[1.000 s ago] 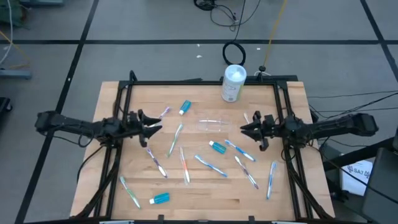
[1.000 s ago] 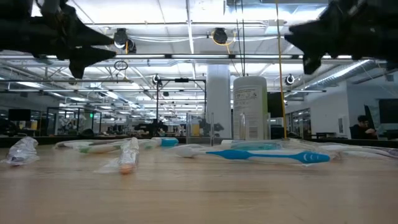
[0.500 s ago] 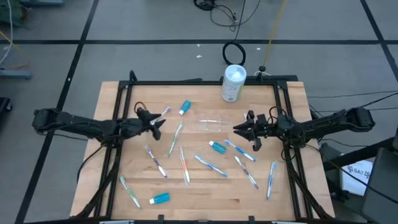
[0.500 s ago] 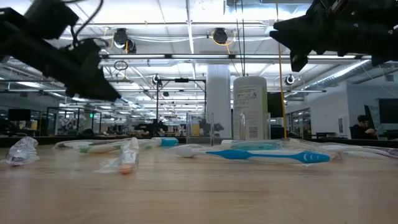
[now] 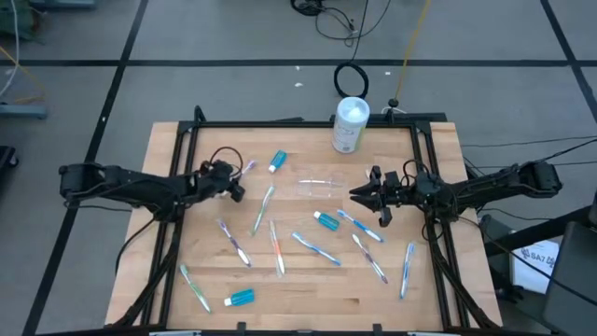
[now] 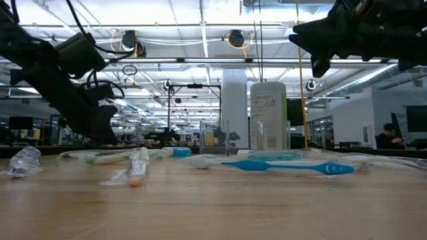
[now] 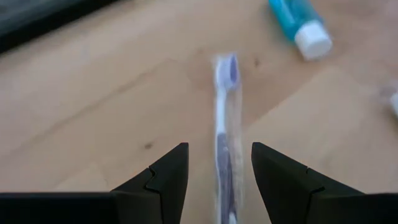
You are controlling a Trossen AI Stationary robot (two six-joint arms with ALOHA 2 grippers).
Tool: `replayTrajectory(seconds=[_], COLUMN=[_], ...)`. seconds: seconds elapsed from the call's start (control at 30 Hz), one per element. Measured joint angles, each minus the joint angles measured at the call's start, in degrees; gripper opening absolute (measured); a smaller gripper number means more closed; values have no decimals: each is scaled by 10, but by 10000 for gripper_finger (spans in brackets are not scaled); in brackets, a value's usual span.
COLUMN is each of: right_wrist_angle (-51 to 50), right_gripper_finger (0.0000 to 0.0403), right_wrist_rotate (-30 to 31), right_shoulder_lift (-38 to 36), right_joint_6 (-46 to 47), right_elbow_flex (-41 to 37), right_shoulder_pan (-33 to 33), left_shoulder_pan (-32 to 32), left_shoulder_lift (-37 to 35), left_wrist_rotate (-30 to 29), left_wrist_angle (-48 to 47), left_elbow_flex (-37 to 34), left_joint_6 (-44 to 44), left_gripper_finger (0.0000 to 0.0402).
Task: Pick & Place toothbrushing station
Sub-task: Put the top violet toothbrush into the transparent organizer
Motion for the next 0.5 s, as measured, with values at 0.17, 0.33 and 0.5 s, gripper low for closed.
replayTrajectory(seconds=[0.17, 0.33, 0.5], right_wrist_angle=[0, 0, 0], right_gripper_finger=[77, 77, 77], right_wrist_rotate=[0, 0, 0], right_shoulder_lift=[0, 0, 0], right_joint_6=[0, 0, 0], right_elbow_flex=[0, 0, 0], right_shoulder_pan=[0, 0, 0], left_shoulder_pan=[25, 45, 55], left_shoulder_lift=[56, 89, 105], left_wrist_rotate=[15, 47, 67], left_wrist_angle=[41, 63, 62], left_elbow_flex=[0, 0, 1], left_joint_6=[-19, -18, -18], left_gripper_finger=[182, 182, 179])
